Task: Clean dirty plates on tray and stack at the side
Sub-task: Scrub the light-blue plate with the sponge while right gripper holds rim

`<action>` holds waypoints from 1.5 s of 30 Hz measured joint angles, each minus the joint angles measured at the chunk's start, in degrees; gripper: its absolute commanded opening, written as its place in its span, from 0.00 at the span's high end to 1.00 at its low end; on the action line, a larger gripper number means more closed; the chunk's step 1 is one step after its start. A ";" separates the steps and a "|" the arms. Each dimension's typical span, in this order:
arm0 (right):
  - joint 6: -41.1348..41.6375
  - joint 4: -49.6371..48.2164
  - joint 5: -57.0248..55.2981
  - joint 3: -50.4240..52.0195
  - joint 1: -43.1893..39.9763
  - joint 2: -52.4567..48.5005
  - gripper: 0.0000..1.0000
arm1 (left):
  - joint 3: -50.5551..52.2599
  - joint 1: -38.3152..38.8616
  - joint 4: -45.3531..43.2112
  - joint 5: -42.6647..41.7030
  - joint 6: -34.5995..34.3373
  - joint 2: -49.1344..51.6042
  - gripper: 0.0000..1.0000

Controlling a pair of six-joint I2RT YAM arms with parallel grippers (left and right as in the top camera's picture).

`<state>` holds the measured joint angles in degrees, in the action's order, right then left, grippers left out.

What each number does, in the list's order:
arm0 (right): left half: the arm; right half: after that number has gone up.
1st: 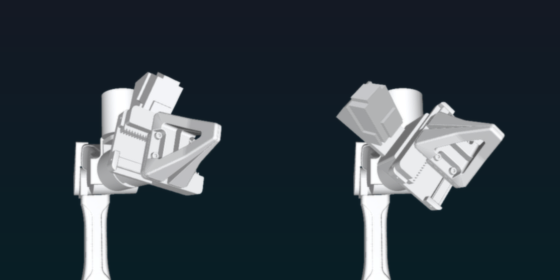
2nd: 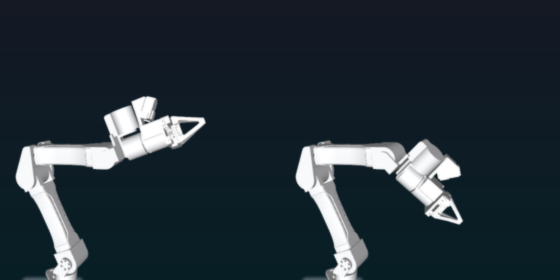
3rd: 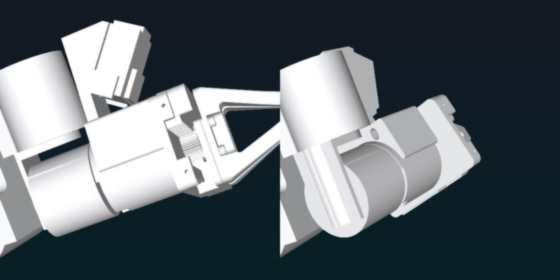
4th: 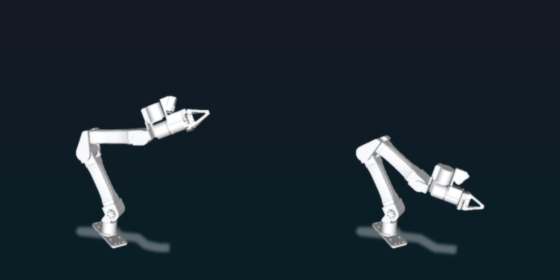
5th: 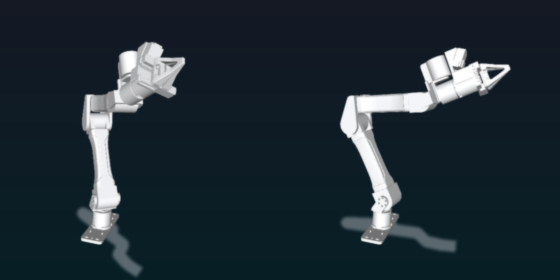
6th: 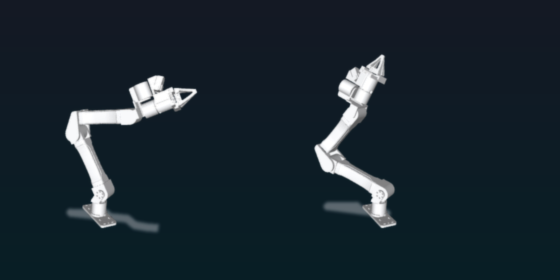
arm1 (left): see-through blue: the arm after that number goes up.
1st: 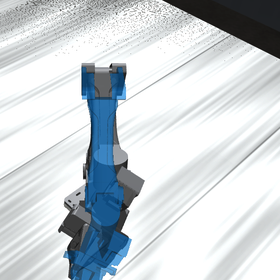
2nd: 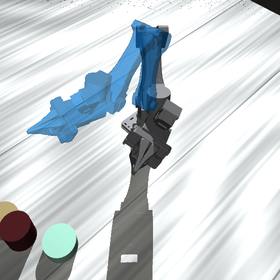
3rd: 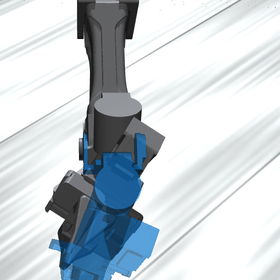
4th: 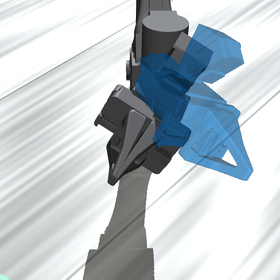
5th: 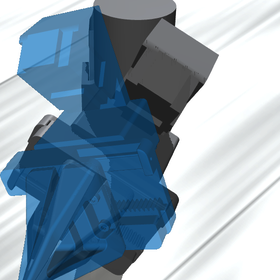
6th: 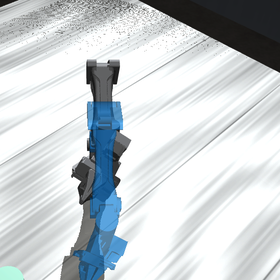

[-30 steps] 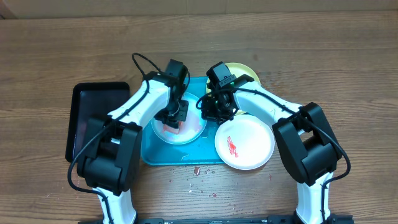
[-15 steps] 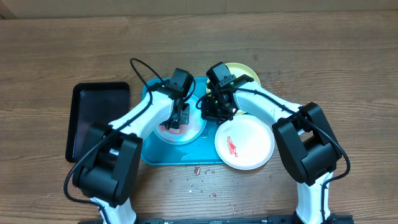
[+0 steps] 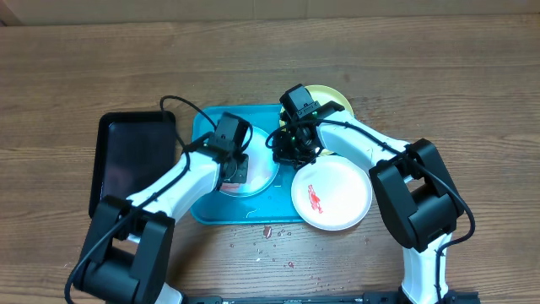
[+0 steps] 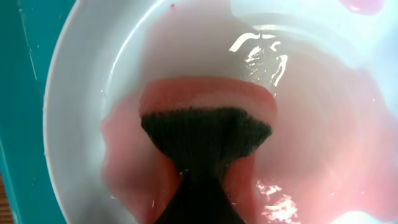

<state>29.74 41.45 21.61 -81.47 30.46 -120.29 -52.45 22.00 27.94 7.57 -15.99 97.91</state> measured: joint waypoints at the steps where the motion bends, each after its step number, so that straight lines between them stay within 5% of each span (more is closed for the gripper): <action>1: 0.02 0.02 0.00 0.00 0.00 0.00 0.96 | 0.57 0.00 -0.70 0.00 0.28 -0.35 0.96; 23: 1.16 -0.48 0.04 0.00 0.00 -0.02 0.96 | 3.37 -1.22 -17.29 16.55 8.94 0.74 0.96; 31: 1.11 0.22 -0.26 0.00 -0.33 -0.02 0.96 | 3.10 -3.23 -16.55 -6.01 14.40 0.72 0.96; 45: 0.22 0.15 -0.22 0.00 -0.39 -0.02 0.96 | -3.48 -3.23 3.52 -28.98 24.65 0.79 0.96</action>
<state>29.95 41.60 21.39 -81.47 30.06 -120.31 -55.92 18.76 31.46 -21.41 8.67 98.70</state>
